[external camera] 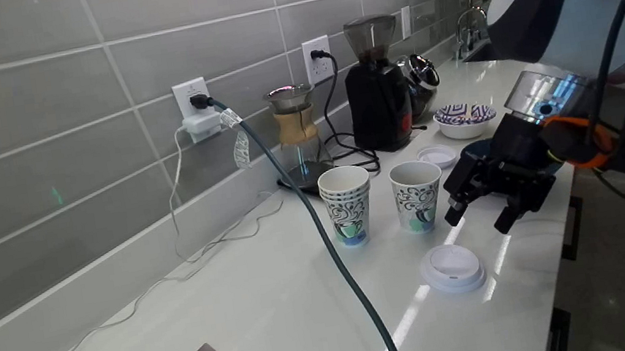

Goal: Turn the white lid on the counter

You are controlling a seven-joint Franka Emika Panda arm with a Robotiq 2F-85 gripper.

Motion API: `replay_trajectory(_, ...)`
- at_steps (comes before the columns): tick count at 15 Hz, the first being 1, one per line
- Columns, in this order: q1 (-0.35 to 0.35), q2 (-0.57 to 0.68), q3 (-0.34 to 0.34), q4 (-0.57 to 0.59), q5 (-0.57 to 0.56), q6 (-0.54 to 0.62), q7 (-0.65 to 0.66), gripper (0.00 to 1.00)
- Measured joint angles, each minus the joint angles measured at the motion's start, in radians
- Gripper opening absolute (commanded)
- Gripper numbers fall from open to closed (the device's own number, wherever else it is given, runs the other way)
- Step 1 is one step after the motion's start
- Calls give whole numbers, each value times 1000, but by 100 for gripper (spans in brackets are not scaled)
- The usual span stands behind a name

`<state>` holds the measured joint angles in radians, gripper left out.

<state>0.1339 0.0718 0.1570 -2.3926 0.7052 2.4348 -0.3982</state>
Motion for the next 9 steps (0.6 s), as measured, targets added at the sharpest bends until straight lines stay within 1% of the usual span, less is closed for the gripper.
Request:
replay_trajectory(3,29,-104,8,-6,-235,-16,210,100)
replay_trajectory(5,36,-187,22,-4,-389,-51,336,100)
replay_trajectory(7,38,-271,36,3,-496,-98,423,100)
replay_trajectory(9,38,-350,48,13,-549,-149,475,100)
